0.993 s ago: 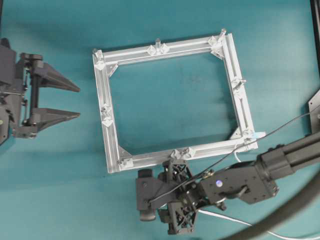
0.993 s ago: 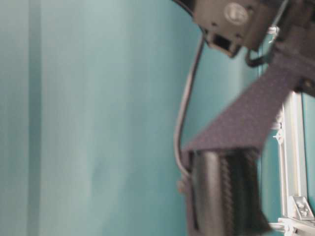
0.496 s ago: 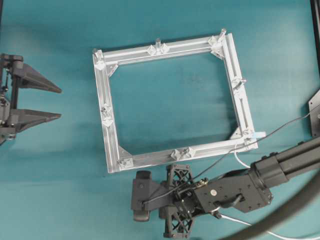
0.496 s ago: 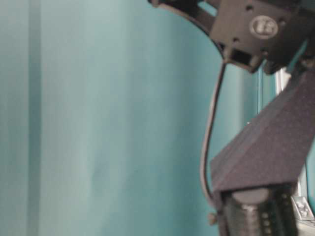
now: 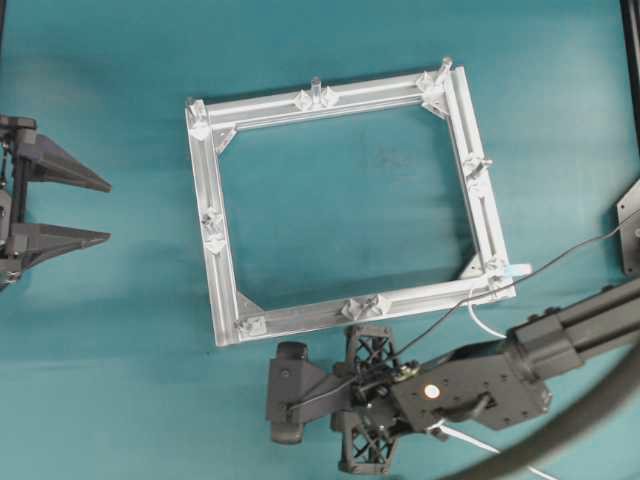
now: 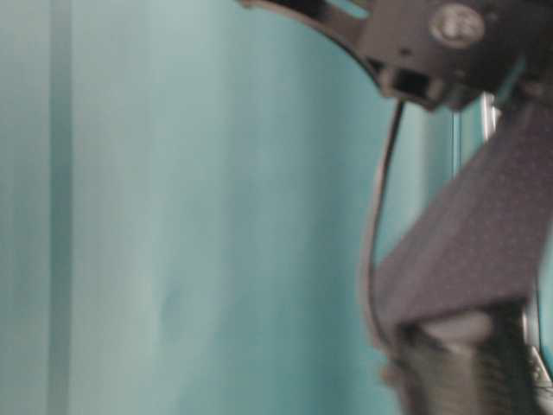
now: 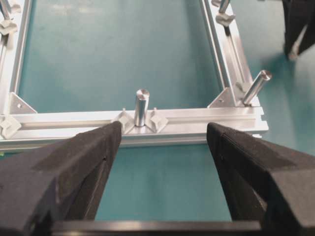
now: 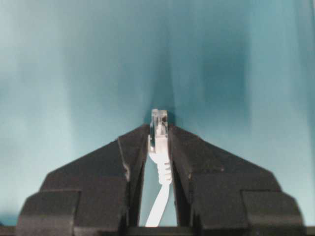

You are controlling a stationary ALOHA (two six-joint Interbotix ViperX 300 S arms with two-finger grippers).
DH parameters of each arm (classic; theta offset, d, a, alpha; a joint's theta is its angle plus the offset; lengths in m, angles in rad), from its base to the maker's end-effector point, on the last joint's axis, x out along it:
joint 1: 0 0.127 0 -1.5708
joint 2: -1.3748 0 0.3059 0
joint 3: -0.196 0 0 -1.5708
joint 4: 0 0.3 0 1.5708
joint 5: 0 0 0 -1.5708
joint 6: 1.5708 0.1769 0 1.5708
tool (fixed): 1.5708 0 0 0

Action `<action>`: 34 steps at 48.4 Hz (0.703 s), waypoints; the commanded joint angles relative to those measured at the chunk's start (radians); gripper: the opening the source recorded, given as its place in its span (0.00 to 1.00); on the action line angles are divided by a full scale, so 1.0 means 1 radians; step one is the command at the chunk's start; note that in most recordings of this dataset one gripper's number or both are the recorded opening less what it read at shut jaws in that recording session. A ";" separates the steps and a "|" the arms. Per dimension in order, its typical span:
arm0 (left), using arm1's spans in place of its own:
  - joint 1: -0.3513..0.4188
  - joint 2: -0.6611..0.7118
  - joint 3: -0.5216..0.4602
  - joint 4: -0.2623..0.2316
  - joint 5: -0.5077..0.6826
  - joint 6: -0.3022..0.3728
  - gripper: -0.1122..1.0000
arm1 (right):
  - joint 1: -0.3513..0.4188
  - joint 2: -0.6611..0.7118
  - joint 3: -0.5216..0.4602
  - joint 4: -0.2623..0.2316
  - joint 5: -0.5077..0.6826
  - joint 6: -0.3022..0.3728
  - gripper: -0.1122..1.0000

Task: Move the cable alternately left and right between 8 pins so it hooks onto each one.
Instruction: 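Grasp the white cable's clear plug with the right gripper, then carry the plug leftward along the frame's bottom edge with the right gripper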

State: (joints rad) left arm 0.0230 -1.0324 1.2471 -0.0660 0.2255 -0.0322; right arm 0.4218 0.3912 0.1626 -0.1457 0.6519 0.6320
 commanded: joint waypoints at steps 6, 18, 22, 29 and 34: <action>-0.006 0.005 -0.032 0.005 -0.006 0.005 0.80 | 0.014 -0.176 0.029 -0.086 0.064 0.149 0.24; -0.026 0.003 -0.029 0.005 -0.005 0.005 0.80 | 0.078 -0.270 0.098 -0.273 0.308 0.629 0.24; -0.038 0.003 -0.028 0.003 -0.005 0.005 0.80 | 0.080 -0.276 0.114 -0.287 0.345 0.762 0.24; -0.071 0.003 -0.028 0.005 -0.002 0.005 0.80 | 0.051 -0.268 0.126 -0.291 0.350 0.836 0.24; -0.107 0.003 -0.026 0.003 0.014 0.005 0.80 | 0.005 -0.272 0.133 -0.291 0.360 0.834 0.24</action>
State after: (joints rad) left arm -0.0583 -1.0324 1.2364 -0.0660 0.2332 -0.0322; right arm 0.4602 0.1534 0.3007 -0.4295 1.0032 1.4650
